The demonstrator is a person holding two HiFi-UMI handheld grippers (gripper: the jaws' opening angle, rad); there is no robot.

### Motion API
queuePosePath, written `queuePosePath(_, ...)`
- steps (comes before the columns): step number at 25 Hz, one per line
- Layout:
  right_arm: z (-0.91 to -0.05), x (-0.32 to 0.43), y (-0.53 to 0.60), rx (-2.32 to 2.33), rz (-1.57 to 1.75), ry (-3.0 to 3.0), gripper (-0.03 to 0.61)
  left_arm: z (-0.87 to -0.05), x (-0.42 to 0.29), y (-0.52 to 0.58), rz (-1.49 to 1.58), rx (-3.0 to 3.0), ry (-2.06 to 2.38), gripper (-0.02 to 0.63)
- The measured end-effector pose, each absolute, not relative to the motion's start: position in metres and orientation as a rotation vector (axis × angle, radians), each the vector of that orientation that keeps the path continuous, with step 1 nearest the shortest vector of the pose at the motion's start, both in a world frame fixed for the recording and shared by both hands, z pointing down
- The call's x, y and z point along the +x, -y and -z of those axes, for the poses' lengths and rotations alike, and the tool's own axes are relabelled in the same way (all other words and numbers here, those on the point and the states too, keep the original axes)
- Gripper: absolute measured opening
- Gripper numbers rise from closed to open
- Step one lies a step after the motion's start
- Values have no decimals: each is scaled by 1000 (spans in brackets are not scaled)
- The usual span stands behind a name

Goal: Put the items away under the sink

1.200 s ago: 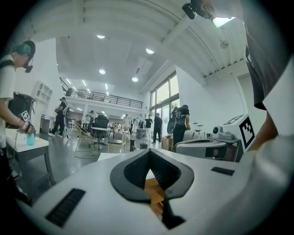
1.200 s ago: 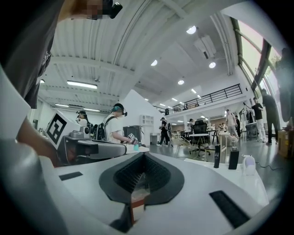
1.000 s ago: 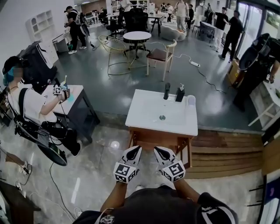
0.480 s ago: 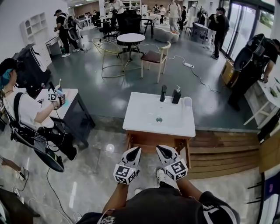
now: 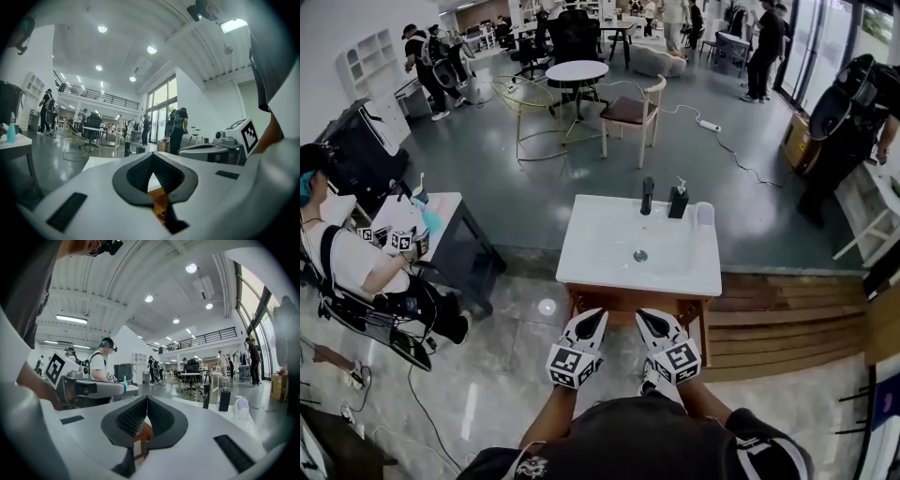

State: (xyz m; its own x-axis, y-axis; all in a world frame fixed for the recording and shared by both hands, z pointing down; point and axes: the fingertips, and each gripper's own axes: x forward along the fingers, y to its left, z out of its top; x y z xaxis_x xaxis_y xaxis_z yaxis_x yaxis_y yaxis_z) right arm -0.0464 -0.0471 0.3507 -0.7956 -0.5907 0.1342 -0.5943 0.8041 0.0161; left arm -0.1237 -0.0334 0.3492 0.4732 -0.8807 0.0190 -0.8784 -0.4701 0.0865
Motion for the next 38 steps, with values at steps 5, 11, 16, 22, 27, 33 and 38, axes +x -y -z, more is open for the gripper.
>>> queuePosePath(5,-357,-27,92,961,-58,2859,23,-355,-101,78,0,2620,1540,5)
queuePosePath(11,-367,11,163,987,-75,2850,23,-364,-67,147,-33,2621,1528,5)
queuePosePath(16,-375,38,203,1011,-113,2847,23,-374,-43,187,-81,2609,1514,5)
queuePosePath(22,-381,68,244,1010,-138,2845,23,-381,-14,232,-143,2616,1496,5)
queuePosePath(27,-377,90,277,1050,-181,2863,23,-383,-1,262,-168,2589,1522,5)
queuePosePath(33,-376,101,307,1081,-205,2864,23,-386,-2,288,-193,2547,1578,5)
queuePosePath(38,-384,98,330,1087,-215,2847,23,-390,-9,310,-207,2528,1587,5)
